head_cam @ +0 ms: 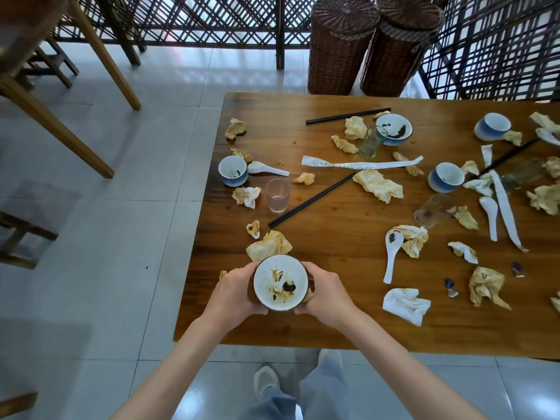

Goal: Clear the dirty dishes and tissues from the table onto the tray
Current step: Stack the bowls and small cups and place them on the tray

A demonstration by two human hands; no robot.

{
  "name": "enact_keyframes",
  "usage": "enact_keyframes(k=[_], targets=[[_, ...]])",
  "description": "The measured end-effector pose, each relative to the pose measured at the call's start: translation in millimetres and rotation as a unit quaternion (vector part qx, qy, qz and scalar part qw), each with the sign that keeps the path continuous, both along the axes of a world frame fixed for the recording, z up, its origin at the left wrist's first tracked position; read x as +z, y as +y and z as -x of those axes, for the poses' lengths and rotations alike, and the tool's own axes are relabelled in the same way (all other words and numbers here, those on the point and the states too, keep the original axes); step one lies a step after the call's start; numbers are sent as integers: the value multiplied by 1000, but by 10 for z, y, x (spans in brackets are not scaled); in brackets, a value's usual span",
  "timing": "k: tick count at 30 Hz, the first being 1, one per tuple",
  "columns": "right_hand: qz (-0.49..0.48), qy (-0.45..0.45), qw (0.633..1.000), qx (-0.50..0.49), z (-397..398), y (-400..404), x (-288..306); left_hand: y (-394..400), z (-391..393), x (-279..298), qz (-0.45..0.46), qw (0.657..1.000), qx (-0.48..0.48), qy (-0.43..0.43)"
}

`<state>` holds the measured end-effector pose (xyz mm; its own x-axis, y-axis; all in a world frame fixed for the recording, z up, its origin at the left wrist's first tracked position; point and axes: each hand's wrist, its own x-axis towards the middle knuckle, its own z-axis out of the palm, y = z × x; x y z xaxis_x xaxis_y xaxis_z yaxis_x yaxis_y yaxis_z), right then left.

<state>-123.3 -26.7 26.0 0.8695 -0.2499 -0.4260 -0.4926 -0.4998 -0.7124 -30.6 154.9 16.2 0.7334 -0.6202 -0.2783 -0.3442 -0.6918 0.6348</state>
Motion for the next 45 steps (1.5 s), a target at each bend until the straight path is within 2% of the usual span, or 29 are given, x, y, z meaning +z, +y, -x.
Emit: enact_keyframes(k=[7, 14, 23, 27, 35, 45], targets=[[36, -43, 998, 1, -294, -761, 369, -746, -419, 409, 14, 999, -37, -16], [69, -50, 996, -1, -753, -2003, 717, -2016, -908, 685, 38, 997, -53, -38], [118, -98, 988, 22, -1388, -3644, 947, -3656, -1577, 786, 95, 991, -58, -73], [128, -113, 985, 18, -1666, -4168, 838, -4209, -1864, 686, 76, 994, -47, -62], [112, -93, 989, 2, -1932, -4644, 351, -4738, -2147, 332, 58, 996, -48, -38], [86, -85, 993, -6, -1995, -4665, 89, -4786, -2272, 141, 19, 999, -30, -14]])
